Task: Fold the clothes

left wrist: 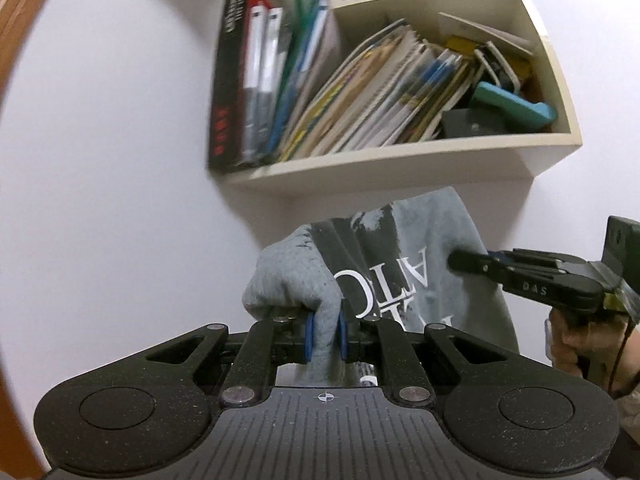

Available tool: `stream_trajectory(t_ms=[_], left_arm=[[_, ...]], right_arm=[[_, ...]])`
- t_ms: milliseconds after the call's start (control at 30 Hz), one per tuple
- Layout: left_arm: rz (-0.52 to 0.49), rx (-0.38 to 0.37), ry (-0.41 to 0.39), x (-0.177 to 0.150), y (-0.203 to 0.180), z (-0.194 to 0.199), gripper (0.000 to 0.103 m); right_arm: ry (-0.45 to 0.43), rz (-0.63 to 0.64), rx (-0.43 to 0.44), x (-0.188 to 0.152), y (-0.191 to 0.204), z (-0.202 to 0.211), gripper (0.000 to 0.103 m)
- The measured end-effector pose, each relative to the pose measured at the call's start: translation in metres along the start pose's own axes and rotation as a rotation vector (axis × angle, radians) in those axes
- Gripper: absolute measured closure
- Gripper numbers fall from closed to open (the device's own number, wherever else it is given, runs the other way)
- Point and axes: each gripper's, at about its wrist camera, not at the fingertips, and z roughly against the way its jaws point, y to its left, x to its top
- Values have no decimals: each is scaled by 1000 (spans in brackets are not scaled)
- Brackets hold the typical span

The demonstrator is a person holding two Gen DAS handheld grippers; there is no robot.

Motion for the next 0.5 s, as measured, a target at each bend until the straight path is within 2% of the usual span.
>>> stream_trajectory(t_ms=[133, 233, 367, 500], left_arm=[[26, -55, -31, 8, -22, -33, 90], [44, -81, -21, 11, -38, -69, 90], [75, -32, 46, -11, -35, -119, 90], [118, 74, 121, -62, -3, -177, 89]], right_arm=[[11, 50, -62, 6, -40, -3, 93], [53, 77, -101, 4, -69, -24, 93], [159, 123, -97, -12, -95, -81, 93], [277, 216, -61, -65, -86, -174, 93]])
